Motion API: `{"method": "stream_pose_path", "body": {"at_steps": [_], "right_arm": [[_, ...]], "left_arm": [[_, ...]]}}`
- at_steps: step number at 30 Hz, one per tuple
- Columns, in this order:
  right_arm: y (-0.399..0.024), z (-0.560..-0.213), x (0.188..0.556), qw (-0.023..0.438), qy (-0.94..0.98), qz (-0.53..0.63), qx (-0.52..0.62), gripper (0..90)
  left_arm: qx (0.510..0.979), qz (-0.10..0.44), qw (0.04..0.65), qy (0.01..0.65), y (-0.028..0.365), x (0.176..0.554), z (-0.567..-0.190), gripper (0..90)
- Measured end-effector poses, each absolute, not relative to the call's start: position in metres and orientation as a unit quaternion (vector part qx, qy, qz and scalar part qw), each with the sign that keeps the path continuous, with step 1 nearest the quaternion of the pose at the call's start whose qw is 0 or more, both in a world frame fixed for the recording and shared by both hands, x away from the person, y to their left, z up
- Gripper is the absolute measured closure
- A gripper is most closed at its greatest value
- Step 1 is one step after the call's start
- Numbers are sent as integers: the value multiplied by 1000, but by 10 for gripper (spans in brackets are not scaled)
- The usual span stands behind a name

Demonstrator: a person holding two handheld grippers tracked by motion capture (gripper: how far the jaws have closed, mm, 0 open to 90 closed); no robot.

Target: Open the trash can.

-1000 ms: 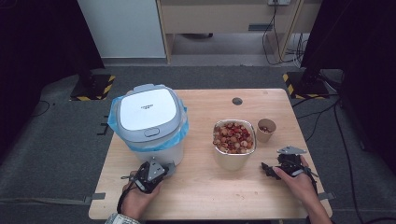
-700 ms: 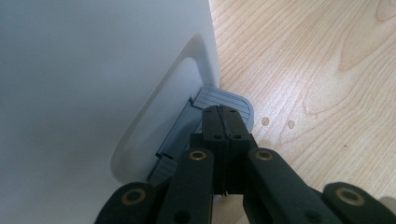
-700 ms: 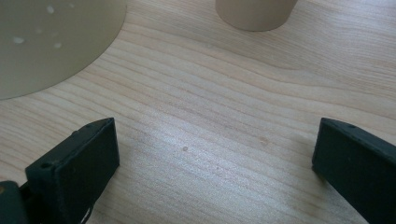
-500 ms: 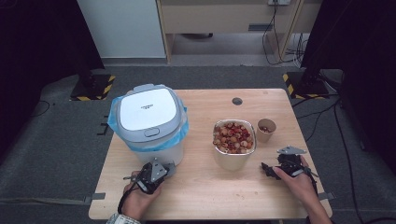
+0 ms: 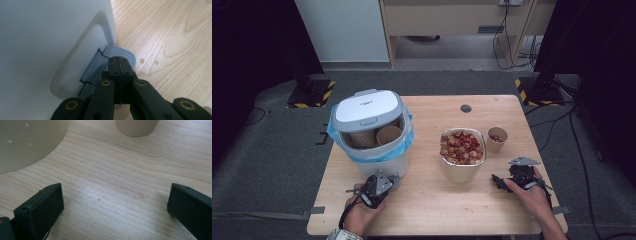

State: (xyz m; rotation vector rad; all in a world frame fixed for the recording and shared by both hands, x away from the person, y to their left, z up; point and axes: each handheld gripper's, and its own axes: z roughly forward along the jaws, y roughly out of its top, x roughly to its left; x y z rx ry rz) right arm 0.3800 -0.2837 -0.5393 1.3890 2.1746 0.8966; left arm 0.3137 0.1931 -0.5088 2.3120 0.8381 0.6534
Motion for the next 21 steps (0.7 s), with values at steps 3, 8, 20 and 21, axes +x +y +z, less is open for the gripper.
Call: {"method": "stream_pose_path", "body": {"at_steps": [3,8,20,21], "right_arm": [[-284,-539,380,204,780,321,497,8],[-284,-539,380,204,780,321,498,7],[-284,-538,381,204,778,324,498,46],[-285,-538,381,204,779,326,496,44]], "left_arm": [[872,245,286,312,191,314,-511,898],[874,243,283,312,191,315,-513,898],[873,242,286,314,191,315,-513,898],[873,241,286,314,191,315,-513,898]]}}
